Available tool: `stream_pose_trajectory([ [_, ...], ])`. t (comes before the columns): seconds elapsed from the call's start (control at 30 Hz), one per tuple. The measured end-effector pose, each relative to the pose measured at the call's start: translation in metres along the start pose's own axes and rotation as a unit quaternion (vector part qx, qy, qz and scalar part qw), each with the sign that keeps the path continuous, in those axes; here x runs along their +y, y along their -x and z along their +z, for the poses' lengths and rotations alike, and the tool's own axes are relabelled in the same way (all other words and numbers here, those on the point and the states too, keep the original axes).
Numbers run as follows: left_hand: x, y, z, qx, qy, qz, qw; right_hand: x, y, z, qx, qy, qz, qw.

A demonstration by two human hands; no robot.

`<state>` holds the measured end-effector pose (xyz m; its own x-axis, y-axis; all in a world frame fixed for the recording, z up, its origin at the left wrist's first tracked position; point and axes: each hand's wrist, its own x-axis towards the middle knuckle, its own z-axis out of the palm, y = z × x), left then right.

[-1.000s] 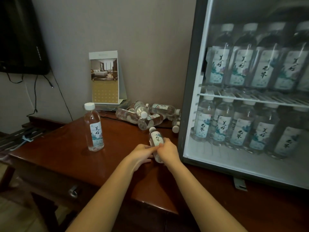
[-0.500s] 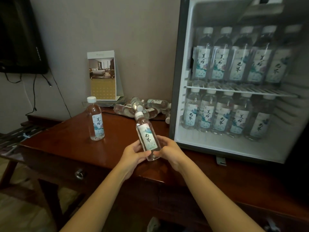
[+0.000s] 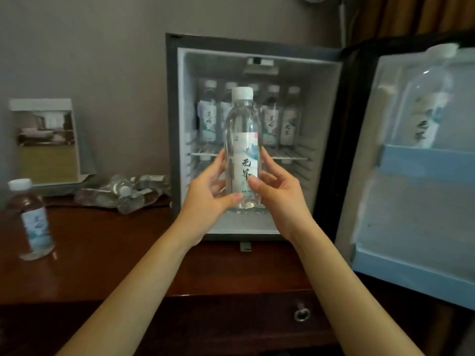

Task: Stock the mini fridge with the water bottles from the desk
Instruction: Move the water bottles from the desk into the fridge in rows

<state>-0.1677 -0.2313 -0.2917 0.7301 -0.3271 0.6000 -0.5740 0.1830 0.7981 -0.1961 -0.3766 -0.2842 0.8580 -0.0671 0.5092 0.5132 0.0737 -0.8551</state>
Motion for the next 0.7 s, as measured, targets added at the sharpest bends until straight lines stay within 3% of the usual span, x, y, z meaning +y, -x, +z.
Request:
stream_pose_trajectory([
  [0.23,0.057,-0.037,0.096,-0.104,0.072,0.105,0.986,-0.103,0.032,-0.071,0.087,0.123,-0.140,0.979],
  [0.4,0.087,-0.067,0.173,-0.160,0.062,0.167,0.971,-0.162,0.050,-0.122,0.167,0.204,-0.194,0.945],
  [0.57,0.101,-0.097,0.237,-0.160,-0.006,0.206,0.965,-0.187,0.054,-0.171,0.221,0.269,-0.207,0.914],
  [0.7,0.105,-0.113,0.268,-0.085,-0.137,0.233,0.959,-0.186,0.049,-0.200,0.233,0.278,-0.192,0.912],
])
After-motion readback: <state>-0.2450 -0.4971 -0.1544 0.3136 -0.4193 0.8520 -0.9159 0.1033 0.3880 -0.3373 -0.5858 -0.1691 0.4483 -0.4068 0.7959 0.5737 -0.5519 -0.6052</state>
